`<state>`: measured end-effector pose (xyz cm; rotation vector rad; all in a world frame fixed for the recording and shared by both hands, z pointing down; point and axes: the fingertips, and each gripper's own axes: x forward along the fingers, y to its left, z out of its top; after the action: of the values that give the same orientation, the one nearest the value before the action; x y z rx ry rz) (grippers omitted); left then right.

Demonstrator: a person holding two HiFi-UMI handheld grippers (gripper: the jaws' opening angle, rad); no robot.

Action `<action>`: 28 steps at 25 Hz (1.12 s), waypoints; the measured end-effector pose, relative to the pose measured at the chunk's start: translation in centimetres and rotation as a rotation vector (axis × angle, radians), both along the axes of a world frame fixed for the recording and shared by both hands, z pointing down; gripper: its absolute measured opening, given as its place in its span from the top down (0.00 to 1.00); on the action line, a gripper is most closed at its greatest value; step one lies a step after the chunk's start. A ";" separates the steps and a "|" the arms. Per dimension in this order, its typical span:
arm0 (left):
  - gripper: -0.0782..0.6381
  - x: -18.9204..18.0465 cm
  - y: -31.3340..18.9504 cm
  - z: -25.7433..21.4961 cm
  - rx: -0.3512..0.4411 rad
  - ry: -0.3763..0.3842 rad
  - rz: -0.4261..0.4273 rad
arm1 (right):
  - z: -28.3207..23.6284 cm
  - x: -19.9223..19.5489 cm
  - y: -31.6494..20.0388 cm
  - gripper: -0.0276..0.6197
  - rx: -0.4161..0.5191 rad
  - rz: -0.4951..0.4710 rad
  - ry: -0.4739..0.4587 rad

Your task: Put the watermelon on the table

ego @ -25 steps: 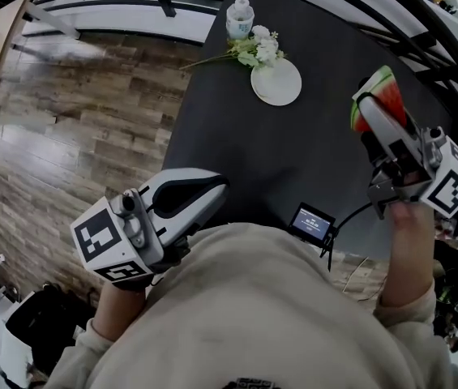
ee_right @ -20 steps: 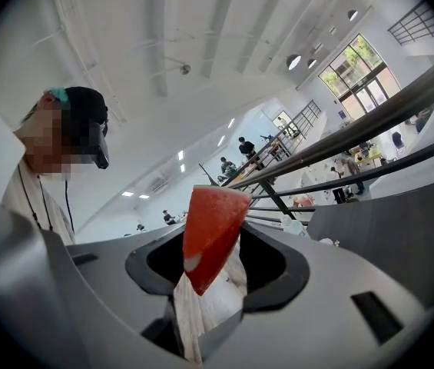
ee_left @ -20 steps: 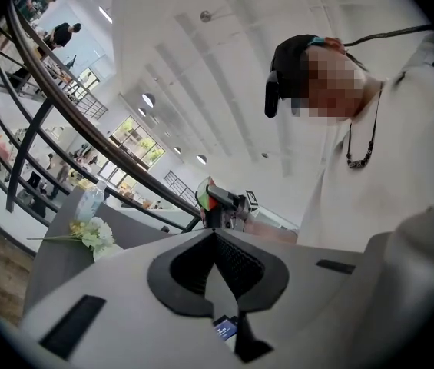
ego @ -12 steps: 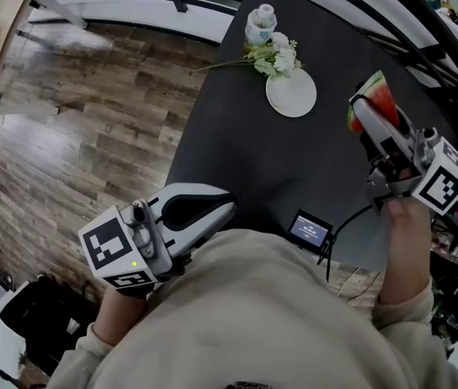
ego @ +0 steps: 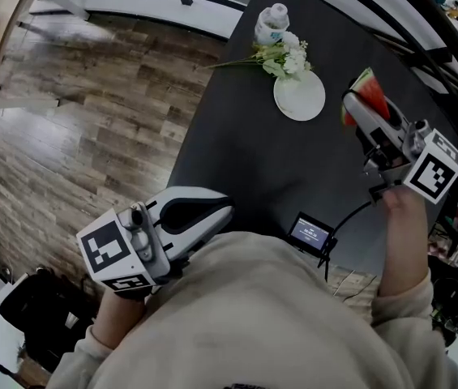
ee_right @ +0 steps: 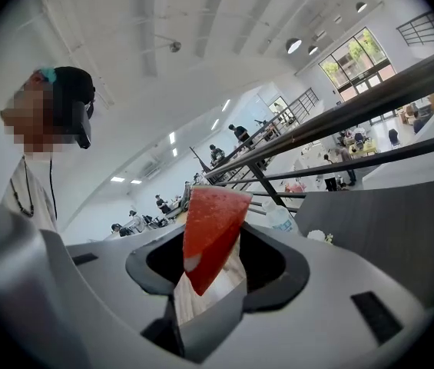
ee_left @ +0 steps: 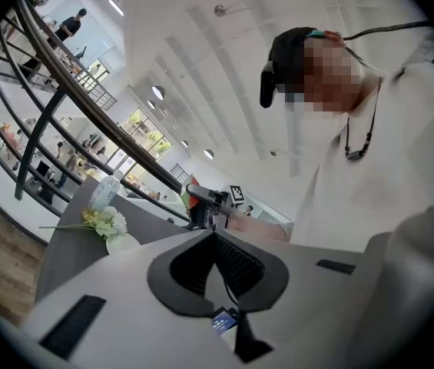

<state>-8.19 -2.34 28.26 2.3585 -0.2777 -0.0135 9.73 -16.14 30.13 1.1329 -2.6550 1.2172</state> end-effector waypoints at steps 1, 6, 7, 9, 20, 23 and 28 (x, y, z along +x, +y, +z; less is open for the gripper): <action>0.89 0.0 -0.1 0.1 -0.004 -0.002 -0.001 | 0.5 0.1 -0.2 0.65 -0.009 0.003 0.001; 0.89 0.1 -0.3 0.8 -0.018 -0.011 -0.006 | 3.1 0.8 -1.0 0.65 -0.036 0.000 0.037; 0.89 0.1 -0.4 0.9 -0.021 -0.012 -0.007 | 3.6 1.0 -1.2 0.65 -0.040 0.001 0.045; 0.89 0.1 -0.4 0.9 -0.026 -0.014 -0.012 | 4.6 1.1 -1.4 0.65 -0.051 0.007 0.050; 0.89 -0.4 -0.5 1.5 -0.053 -0.031 -0.033 | 8.4 1.1 -2.6 0.65 -0.100 -0.029 0.083; 0.89 -0.4 -0.4 1.9 -0.061 -0.035 -0.036 | 9.7 1.3 -2.6 0.65 -0.123 -0.024 0.082; 0.89 -0.5 -0.8 2.9 -0.071 -0.042 -0.038 | 12.4 1.6 -3.4 0.65 -0.143 -0.023 0.092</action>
<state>-8.71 -3.12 31.21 2.2844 -0.3376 0.0271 11.36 -19.51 42.49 1.1058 -2.4636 1.2935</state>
